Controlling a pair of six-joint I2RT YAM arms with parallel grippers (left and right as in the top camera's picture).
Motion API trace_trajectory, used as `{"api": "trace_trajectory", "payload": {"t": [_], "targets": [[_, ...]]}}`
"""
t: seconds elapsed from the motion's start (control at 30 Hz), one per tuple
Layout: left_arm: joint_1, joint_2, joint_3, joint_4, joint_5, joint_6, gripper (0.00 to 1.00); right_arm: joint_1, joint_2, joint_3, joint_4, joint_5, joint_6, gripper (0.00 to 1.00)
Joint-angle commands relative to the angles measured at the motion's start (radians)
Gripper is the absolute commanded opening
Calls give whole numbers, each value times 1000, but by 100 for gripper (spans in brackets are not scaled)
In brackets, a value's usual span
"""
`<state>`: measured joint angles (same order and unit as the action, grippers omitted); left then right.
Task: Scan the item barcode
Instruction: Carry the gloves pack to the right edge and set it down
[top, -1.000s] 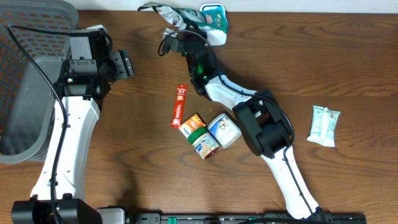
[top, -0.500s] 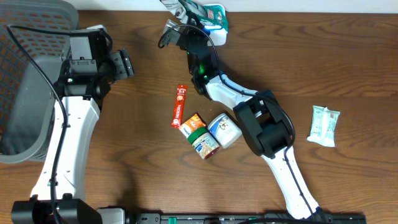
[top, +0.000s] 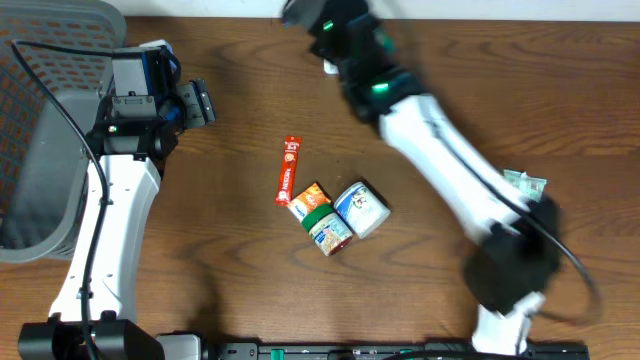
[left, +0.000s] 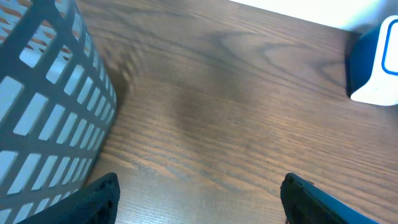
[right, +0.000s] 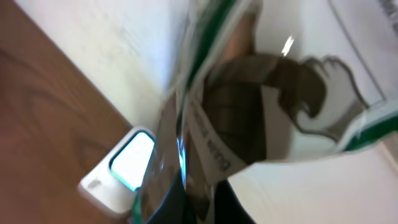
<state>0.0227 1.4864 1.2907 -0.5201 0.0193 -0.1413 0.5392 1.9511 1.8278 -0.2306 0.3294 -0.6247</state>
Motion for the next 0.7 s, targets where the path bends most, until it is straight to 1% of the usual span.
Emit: {"api": "trace_trajectory", "payload": {"t": [0.0, 0.1, 0.2, 0.33, 0.4, 0.5, 0.57, 0.67], "targets": [[0, 10, 3, 2, -13, -2, 83, -69, -169, 10, -187, -130, 212, 1], [0, 10, 3, 2, -13, -2, 83, -148, -275, 10, -411, -165, 343, 1], [0, 10, 3, 2, -13, -2, 83, -250, -340, 10, -644, -202, 431, 1], [0, 10, 3, 2, -13, -2, 83, -402, -348, 7, -923, -208, 491, 1], [0, 10, 3, 2, -13, -2, 83, -476, -334, -13, -1009, -207, 494, 1], [0, 10, 3, 2, -13, -2, 83, -584, -308, -83, -1029, -198, 520, 1], [0, 10, 3, 2, -13, -2, 83, -643, -286, -140, -995, -152, 520, 1], [0, 10, 3, 2, -13, -2, 83, -722, -244, -234, -900, -31, 520, 1]]}}
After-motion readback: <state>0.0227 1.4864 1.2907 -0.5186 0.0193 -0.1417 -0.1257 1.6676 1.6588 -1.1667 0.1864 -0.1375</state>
